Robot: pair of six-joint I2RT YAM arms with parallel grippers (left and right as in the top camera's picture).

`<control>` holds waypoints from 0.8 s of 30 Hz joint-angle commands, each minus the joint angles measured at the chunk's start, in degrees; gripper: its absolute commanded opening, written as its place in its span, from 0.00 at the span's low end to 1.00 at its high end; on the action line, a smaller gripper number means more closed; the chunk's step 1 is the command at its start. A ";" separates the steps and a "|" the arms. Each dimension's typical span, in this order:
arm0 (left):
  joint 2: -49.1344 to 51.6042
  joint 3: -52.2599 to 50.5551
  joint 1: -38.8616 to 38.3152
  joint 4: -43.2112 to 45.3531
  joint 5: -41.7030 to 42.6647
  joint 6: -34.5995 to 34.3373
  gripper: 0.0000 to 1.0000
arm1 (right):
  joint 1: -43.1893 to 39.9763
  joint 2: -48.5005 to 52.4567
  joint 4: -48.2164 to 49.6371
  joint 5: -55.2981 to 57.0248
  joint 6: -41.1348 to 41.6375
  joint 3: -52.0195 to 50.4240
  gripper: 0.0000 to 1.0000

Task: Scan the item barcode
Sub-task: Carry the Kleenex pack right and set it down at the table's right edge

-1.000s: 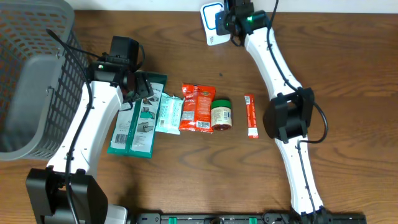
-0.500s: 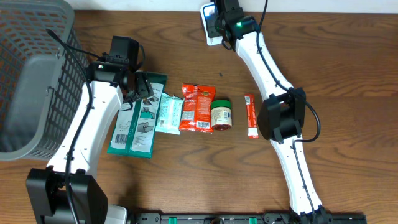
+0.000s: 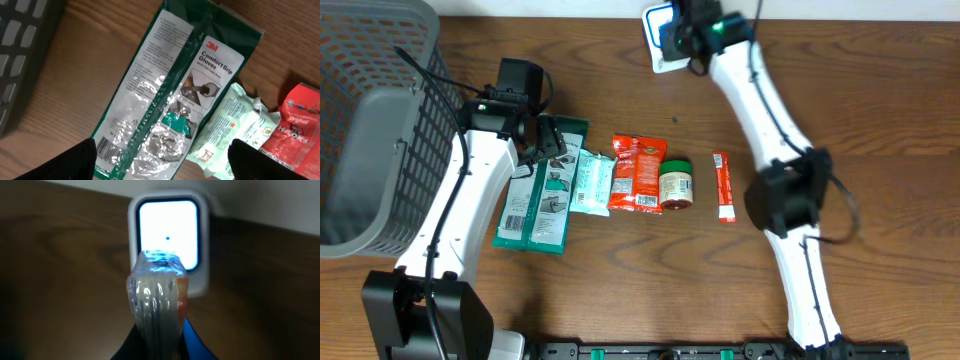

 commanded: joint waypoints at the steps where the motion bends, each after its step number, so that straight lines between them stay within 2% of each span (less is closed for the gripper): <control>1: 0.11 -0.17 0.02 -0.15 -0.33 0.37 0.84 | -0.42 -16.85 -6.97 -1.11 -1.79 1.09 0.01; 7: 0.11 -0.17 0.02 -0.15 -0.33 0.37 0.84 | -2.14 -30.12 -26.34 0.70 -1.73 1.09 0.01; 14: 0.11 -0.17 0.02 -0.15 -0.33 0.37 0.84 | -7.52 -31.87 -40.72 2.12 -1.70 0.79 0.01; 19: 0.11 -0.17 0.02 -0.15 -0.33 0.37 0.84 | -12.79 -30.99 -42.21 3.17 -0.33 -3.56 0.01; 24: 0.11 -0.17 0.02 -0.13 -0.33 0.37 0.84 | -18.18 -30.99 -42.29 10.75 8.28 -14.62 0.01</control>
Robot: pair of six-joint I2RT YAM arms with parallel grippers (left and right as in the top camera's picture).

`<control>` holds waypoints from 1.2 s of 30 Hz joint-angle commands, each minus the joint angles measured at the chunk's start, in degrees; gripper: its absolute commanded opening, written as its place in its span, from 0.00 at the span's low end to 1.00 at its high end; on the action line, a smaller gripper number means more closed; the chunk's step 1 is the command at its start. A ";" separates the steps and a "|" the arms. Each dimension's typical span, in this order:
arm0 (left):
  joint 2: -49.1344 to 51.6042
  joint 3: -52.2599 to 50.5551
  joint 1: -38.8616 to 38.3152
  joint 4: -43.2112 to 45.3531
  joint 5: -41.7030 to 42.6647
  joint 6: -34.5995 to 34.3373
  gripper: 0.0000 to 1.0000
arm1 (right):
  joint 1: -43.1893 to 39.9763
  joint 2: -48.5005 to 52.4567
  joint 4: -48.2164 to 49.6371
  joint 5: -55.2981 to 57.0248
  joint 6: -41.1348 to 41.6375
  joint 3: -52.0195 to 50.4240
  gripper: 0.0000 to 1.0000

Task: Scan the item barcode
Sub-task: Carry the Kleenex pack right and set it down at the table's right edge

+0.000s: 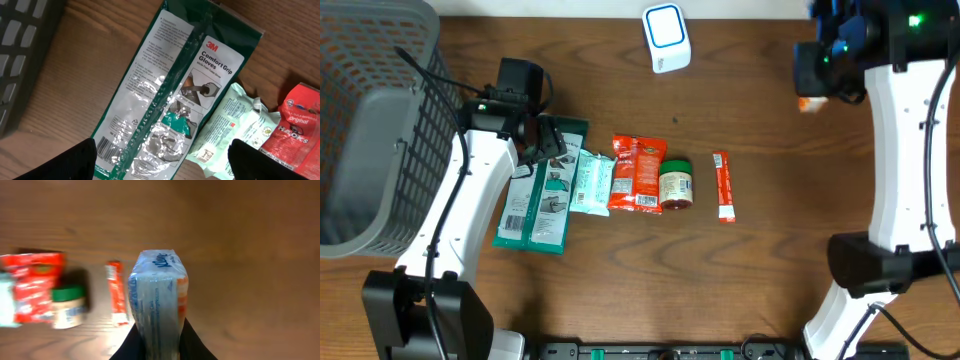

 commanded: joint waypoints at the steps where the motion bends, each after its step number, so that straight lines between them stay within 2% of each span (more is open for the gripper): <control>1: 0.11 -0.17 0.02 -0.17 -0.33 0.37 0.84 | -4.11 -0.37 -0.11 9.07 9.22 -8.44 0.01; 5: 0.11 -0.17 0.02 -0.17 -0.33 0.37 0.84 | -7.50 -0.37 3.10 17.33 17.75 -20.65 0.01; 9: 0.11 -0.17 0.02 -0.17 -0.33 0.37 0.84 | -10.64 -0.37 10.64 26.84 24.20 -33.90 0.01; 15: 0.11 -0.17 0.02 -0.17 -0.33 0.37 0.84 | -14.10 -0.37 27.52 35.34 24.55 -51.54 0.01; 22: 0.11 -0.17 0.02 -0.17 -0.33 0.37 0.84 | -17.97 -0.37 44.50 36.41 24.52 -65.42 0.01; 24: 0.11 -0.17 0.02 -0.15 -0.33 0.37 0.84 | -18.93 -0.37 47.71 36.39 24.52 -67.67 0.09; 26: 0.11 -0.17 0.02 -0.15 -0.33 0.37 0.84 | -19.78 -0.37 50.21 35.80 24.52 -69.35 0.25; 28: 0.11 -0.17 0.02 -0.17 -0.33 0.37 0.84 | -20.31 -0.37 51.56 34.32 24.46 -70.23 0.30; 30: 0.11 -0.17 0.02 -0.17 -0.33 0.37 0.84 | -20.48 -0.37 51.98 32.33 24.09 -70.29 0.50; 34: 0.11 -0.17 0.02 -0.15 -0.33 0.37 0.84 | -20.46 -0.37 53.51 30.64 20.48 -70.27 0.63; 36: 0.11 -0.17 0.02 -0.17 -0.33 0.37 0.84 | -20.37 -0.39 53.33 29.33 18.56 -69.72 0.66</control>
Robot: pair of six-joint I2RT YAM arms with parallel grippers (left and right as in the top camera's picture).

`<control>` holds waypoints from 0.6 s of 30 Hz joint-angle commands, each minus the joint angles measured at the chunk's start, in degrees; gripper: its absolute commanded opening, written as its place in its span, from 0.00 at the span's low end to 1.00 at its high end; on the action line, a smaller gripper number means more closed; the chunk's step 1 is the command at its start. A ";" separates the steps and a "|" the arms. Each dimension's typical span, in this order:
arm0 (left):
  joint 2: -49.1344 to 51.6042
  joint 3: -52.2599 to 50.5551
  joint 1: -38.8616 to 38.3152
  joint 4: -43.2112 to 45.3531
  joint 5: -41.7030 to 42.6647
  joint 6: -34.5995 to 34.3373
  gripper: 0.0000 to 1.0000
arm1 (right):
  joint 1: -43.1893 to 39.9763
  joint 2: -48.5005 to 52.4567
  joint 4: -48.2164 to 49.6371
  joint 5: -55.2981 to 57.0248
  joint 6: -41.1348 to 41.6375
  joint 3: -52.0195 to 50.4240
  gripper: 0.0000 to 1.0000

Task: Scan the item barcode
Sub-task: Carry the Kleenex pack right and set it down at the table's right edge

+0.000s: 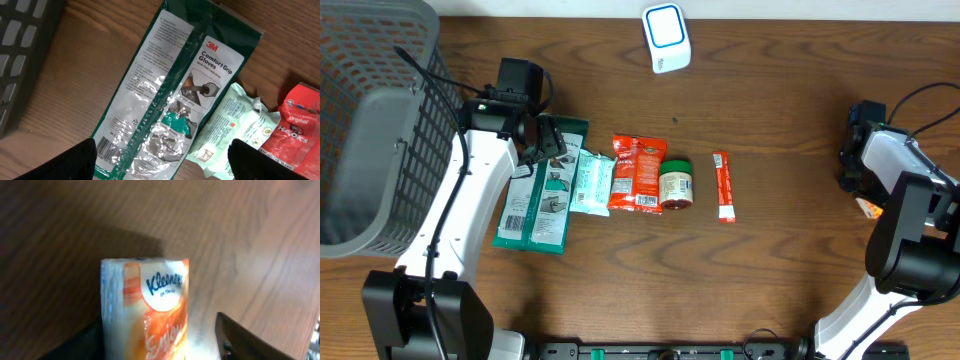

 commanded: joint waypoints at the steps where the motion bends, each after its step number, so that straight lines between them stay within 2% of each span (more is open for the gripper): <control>1: 0.11 -0.17 0.02 -0.15 -0.33 0.37 0.84 | -0.02 -0.61 -0.59 -2.71 -3.89 1.01 0.67; 10: 0.11 -0.17 0.02 -0.17 -0.33 0.37 0.84 | 0.13 -3.89 -7.98 -14.45 -8.61 8.50 0.75; 15: 0.11 -0.17 0.02 -0.17 -0.33 0.37 0.84 | 0.48 -6.54 -11.32 -36.13 -18.51 9.97 0.63; 18: 0.11 -0.17 0.02 -0.17 -0.33 0.37 0.84 | 1.25 -6.93 -12.41 -47.47 -22.47 9.94 0.62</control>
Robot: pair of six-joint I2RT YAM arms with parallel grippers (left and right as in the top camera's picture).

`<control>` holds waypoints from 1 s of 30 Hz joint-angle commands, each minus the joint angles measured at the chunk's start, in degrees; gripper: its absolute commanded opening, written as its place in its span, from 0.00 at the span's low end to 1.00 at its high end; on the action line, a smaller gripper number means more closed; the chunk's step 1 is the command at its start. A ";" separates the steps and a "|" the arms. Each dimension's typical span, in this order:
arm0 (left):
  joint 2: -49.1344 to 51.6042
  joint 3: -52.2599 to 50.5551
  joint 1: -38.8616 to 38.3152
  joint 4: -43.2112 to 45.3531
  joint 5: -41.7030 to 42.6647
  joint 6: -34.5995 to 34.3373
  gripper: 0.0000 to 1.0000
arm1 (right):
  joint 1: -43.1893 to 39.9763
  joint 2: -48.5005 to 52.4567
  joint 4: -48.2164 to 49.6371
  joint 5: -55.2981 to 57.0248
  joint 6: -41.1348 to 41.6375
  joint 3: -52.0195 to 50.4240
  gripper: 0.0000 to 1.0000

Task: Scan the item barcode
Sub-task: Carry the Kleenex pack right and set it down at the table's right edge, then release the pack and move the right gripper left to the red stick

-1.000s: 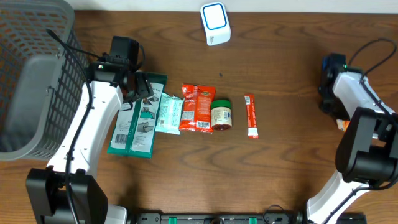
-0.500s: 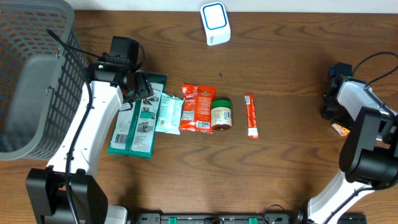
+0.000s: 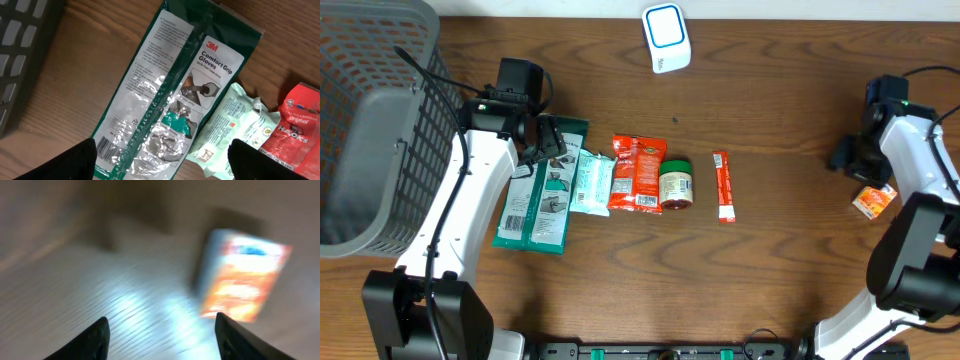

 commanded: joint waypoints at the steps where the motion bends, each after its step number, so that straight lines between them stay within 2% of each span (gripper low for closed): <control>1: 0.11 -0.17 0.02 -0.15 -0.33 0.37 0.84 | 1.57 -1.25 -1.33 -18.67 -7.34 0.76 0.61; 13: 0.11 -0.17 0.02 -0.15 -0.33 0.37 0.84 | 13.86 -1.25 -2.01 -20.90 -5.73 -0.57 0.60; 16: 0.11 -0.17 0.02 -0.15 -0.33 0.37 0.84 | 17.49 -1.25 0.22 -20.85 -3.67 -1.88 0.56; 19: 0.11 -0.17 0.02 -0.15 -0.33 0.37 0.84 | 21.05 -1.25 3.34 -20.44 -2.54 -3.78 0.47; 24: 0.11 -0.17 0.02 -0.15 -0.33 0.37 0.84 | 26.53 -1.25 6.86 -14.23 1.57 -7.30 0.36; 30: 0.11 -0.17 0.02 -0.15 -0.33 0.37 0.84 | 32.81 -1.25 7.85 -7.41 1.57 -8.90 0.34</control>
